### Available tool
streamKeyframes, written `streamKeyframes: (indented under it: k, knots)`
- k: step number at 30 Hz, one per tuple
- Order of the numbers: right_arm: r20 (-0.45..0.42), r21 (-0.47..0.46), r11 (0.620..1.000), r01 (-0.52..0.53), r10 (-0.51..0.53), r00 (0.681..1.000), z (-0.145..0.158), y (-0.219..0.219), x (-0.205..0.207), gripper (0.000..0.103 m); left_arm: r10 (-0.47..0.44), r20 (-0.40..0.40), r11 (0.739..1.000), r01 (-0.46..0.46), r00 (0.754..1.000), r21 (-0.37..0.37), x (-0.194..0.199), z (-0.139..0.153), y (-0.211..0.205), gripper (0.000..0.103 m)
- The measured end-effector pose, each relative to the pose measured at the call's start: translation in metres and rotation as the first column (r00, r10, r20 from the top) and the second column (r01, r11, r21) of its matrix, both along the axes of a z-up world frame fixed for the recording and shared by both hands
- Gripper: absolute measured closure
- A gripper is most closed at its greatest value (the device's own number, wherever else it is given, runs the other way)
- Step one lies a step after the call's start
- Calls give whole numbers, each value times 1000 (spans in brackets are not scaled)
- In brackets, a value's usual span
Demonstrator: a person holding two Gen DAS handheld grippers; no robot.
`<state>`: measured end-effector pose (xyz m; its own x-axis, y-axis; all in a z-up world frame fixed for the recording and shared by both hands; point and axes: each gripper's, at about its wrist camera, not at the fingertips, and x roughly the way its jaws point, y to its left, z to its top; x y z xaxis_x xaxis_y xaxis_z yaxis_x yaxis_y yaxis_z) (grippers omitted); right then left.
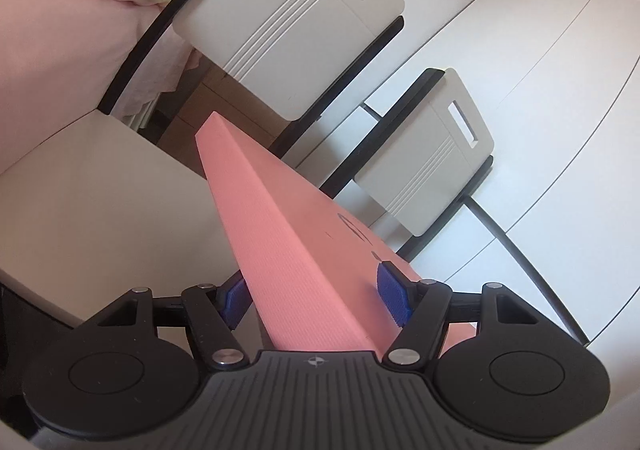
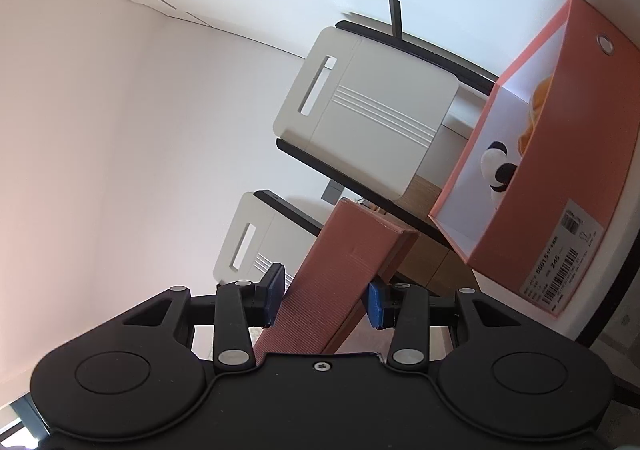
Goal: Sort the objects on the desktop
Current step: 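Lift the lid with both grippers and carry it over the open shoebox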
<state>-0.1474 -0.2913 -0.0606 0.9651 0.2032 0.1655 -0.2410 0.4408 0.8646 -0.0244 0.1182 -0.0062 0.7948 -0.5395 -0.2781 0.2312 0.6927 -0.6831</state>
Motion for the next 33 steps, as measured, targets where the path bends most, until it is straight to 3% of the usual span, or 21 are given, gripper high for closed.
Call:
streamKeyframes:
  k: [11,17,28,33]
  knots:
    - [85,-24,996,82,-80,993,29,-58,-16,60,-58,75,998,60,995,-20,8,27,-60,31]
    - [81,-43,986,162,-158,984,31,-95,-28,60,-142,55,989,144,988,-32,22,20,-106,30]
    - [-2,29,972,234,-234,972,7,-144,-19,60,-262,27,965,261,965,24,57,6,-175,30]
    - [-118,95,964,249,-237,964,-12,-160,-7,60,-318,13,947,317,948,60,80,-7,-196,29]
